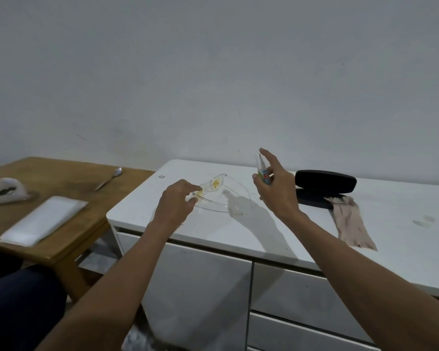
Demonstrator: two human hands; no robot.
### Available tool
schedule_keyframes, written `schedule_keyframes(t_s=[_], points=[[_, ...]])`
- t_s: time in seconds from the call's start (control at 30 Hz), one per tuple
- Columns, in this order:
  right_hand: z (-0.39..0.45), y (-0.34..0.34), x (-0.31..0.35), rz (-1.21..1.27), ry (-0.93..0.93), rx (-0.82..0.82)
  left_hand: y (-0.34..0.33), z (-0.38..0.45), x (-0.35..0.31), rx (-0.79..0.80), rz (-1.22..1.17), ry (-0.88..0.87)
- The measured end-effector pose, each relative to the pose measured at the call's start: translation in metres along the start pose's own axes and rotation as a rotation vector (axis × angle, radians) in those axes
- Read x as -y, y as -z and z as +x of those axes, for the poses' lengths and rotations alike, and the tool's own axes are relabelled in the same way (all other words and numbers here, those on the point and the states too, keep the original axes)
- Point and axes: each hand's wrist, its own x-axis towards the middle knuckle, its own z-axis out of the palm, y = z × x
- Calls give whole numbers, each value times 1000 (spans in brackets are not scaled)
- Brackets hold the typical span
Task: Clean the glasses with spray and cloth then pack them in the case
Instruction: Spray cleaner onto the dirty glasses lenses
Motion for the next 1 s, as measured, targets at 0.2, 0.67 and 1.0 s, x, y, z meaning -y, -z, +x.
schedule_keyframes(t_s=[0.2,0.67,1.0], points=[[0,0,-4,-14,-10,1,-10,4,3,-97,58,-27],[-9,13,-3,-75,-28,-70,-1,23,-20,-351,-348,230],[-26,19,-11,-58,-22,-65,10,33,-40,-408,-650,390]])
